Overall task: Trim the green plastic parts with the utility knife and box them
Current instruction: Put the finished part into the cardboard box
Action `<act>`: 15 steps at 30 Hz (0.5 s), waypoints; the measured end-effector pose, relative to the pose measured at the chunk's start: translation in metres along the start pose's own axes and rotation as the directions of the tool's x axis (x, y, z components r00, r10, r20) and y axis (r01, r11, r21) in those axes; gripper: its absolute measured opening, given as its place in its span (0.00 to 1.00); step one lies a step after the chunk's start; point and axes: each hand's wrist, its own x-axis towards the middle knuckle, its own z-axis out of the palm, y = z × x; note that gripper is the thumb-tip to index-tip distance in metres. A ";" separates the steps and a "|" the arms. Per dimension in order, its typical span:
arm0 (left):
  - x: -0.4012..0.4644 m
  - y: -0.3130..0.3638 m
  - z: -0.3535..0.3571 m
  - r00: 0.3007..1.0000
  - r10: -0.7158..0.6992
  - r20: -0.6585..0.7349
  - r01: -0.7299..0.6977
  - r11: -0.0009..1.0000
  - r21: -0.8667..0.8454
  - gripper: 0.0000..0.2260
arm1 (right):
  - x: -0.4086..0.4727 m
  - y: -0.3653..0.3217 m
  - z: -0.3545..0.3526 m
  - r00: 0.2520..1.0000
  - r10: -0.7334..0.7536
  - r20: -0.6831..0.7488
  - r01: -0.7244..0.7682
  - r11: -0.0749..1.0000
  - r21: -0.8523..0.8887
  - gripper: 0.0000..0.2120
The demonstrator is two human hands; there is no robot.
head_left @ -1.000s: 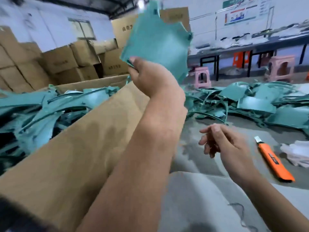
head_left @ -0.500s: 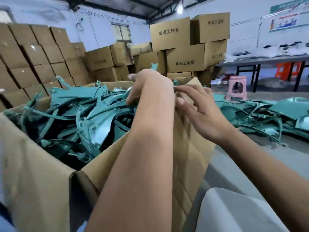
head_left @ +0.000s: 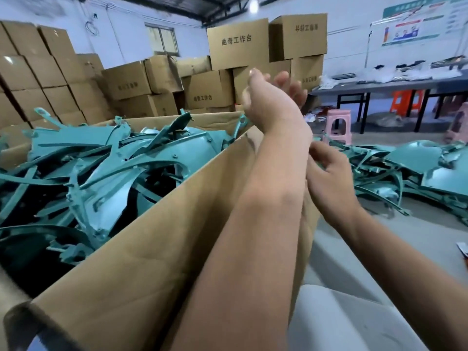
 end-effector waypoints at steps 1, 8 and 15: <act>-0.003 -0.013 -0.003 1.000 0.015 0.027 -0.018 0.993 0.119 0.11 | 0.002 0.021 -0.010 0.996 0.052 -0.077 -0.063 0.986 -0.153 0.07; 0.009 -0.143 -0.056 0.968 -0.111 0.223 -0.142 0.492 0.859 0.03 | 0.008 0.132 -0.090 0.935 0.344 -0.081 -0.161 0.210 -0.964 0.38; 0.025 -0.193 -0.101 0.955 -0.232 0.187 -0.093 0.362 0.927 0.07 | 0.017 0.161 -0.153 0.944 0.328 -0.045 -0.095 0.139 -0.986 0.10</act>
